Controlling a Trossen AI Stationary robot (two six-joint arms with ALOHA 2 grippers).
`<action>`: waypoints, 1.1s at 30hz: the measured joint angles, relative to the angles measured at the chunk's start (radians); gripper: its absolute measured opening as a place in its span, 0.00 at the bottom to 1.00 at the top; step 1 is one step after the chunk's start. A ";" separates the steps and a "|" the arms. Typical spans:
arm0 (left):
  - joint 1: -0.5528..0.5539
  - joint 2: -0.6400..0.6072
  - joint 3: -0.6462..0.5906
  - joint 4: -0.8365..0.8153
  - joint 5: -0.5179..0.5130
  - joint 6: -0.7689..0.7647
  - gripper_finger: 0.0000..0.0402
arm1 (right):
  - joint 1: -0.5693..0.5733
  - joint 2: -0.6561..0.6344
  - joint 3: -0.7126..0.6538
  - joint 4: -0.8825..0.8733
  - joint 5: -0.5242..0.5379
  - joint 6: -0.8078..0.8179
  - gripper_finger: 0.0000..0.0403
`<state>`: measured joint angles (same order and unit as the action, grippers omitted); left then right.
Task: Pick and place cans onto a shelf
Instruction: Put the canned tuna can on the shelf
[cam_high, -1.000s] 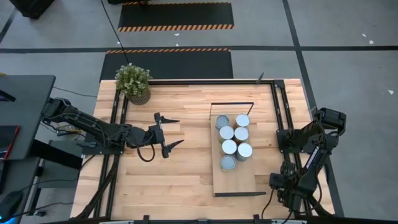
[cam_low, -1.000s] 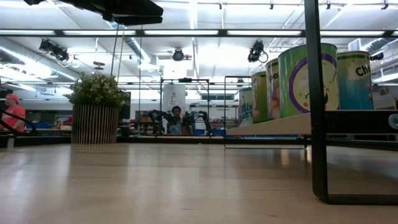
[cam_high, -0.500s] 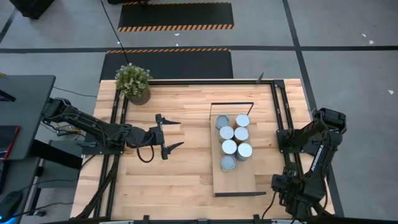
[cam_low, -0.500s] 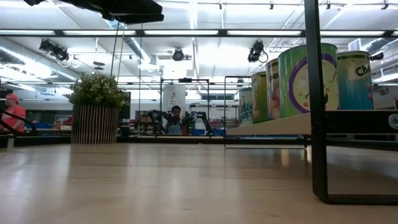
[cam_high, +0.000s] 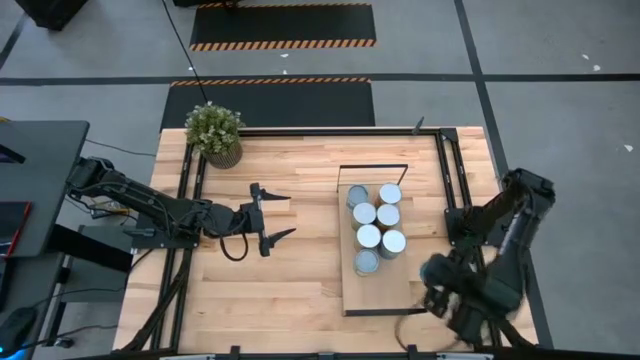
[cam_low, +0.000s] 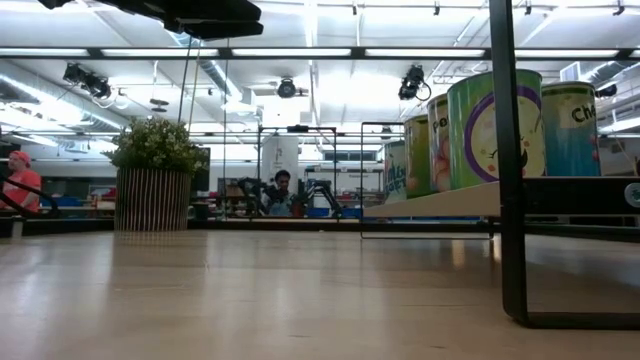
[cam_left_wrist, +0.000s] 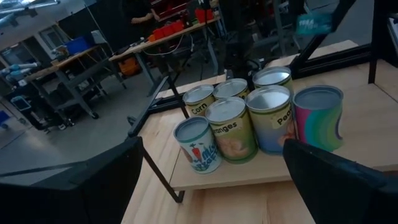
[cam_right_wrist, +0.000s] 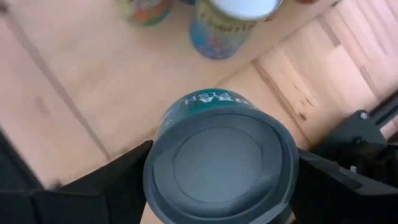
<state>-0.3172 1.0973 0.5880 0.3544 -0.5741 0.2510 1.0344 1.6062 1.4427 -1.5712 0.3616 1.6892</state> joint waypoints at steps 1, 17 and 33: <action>0.000 0.000 0.000 0.000 0.000 -0.004 0.98 | -0.028 0.000 0.000 0.002 -0.017 -0.015 0.79; 0.000 0.000 0.000 -0.018 0.000 -0.057 0.98 | -0.369 0.000 -0.001 0.282 -0.209 -0.302 0.79; 0.000 0.000 0.000 -0.105 -0.001 -0.115 0.98 | -0.495 0.060 0.000 0.483 -0.405 -0.052 0.79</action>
<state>-0.3172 1.0973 0.5880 0.2496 -0.5755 0.1357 0.5395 1.6665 1.4425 -1.0882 -0.0438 1.6368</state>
